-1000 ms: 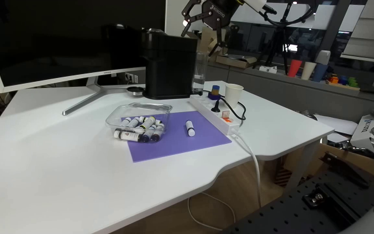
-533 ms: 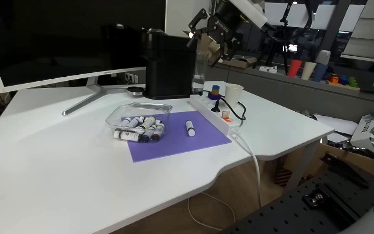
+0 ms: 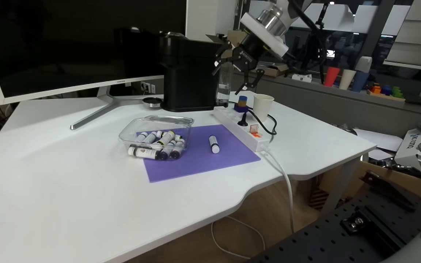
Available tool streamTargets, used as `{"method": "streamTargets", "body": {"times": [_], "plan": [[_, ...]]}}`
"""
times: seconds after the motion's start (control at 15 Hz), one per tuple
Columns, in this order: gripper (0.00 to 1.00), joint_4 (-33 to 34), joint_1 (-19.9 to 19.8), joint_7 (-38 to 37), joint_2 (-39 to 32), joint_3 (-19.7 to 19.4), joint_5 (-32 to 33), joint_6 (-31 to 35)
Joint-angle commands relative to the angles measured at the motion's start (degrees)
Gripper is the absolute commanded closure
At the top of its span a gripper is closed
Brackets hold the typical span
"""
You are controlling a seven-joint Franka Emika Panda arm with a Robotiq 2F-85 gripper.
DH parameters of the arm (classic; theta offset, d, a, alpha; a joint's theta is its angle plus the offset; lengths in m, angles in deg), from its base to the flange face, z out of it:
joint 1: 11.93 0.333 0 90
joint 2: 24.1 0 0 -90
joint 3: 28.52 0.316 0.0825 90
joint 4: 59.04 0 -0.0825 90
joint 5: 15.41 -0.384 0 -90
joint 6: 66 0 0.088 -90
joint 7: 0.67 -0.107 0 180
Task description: Close the clear container
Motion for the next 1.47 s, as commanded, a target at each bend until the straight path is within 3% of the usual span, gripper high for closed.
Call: {"method": "streamTargets", "body": {"times": [0.0,0.13,0.53,0.6,0.67,1.4], "plan": [[0.0,10.2,-1.3,-3.3,-9.4,2.2,1.8,-4.5],[0.0,13.5,-0.8,-4.7,-13.2,3.2,2.9,-4.7],[0.0,19.5,1.9,-8.6,-21.8,7.0,3.1,4.9],[0.0,19.0,2.2,-9.8,-21.2,7.2,3.1,6.1],[0.0,17.1,0.7,-6.2,-20.4,8.0,2.7,5.6],[0.0,19.4,1.0,-4.7,-25.4,10.6,2.0,11.0]]}}
